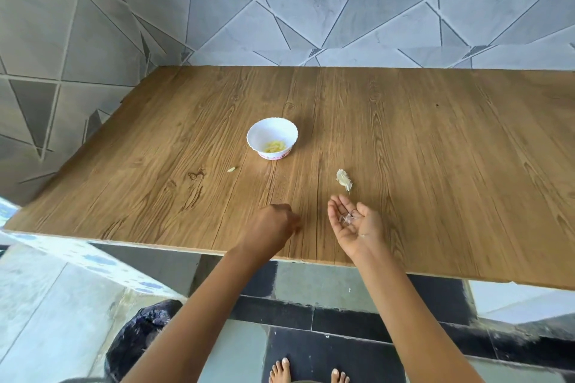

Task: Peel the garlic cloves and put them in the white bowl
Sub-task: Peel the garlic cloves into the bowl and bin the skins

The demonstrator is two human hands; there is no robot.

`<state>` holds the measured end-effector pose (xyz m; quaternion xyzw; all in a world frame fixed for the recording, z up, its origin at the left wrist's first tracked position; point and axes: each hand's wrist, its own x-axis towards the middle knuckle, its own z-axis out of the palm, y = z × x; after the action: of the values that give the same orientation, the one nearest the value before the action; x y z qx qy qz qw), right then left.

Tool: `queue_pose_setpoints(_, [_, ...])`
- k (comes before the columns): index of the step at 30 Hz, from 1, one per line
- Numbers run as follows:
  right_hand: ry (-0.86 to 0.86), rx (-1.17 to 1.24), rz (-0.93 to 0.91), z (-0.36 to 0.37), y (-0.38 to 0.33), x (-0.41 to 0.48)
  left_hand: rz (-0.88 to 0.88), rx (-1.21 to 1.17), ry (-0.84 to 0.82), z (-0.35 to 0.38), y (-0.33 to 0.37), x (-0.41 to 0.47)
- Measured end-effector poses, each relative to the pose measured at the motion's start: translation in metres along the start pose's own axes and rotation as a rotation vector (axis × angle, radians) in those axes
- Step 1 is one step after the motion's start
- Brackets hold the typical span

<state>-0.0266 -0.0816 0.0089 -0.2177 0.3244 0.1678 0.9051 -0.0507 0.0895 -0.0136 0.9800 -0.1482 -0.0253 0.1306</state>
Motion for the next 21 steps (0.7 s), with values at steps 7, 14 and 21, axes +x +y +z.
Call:
queue_pose_setpoints(7, [-0.001,-0.008,0.011,-0.001,0.001,-0.003,-0.039,0.101,0.004,-0.007,0.011,0.011])
queue_pose_setpoints(14, [-0.025,-0.023,0.075,-0.002,0.003,-0.006,-0.249,-0.662,0.13,-0.042,0.01,0.017])
queue_pose_setpoints(21, [-0.003,-0.061,0.075,0.002,0.01,-0.007,0.097,-0.381,0.066,-0.037,0.049,0.027])
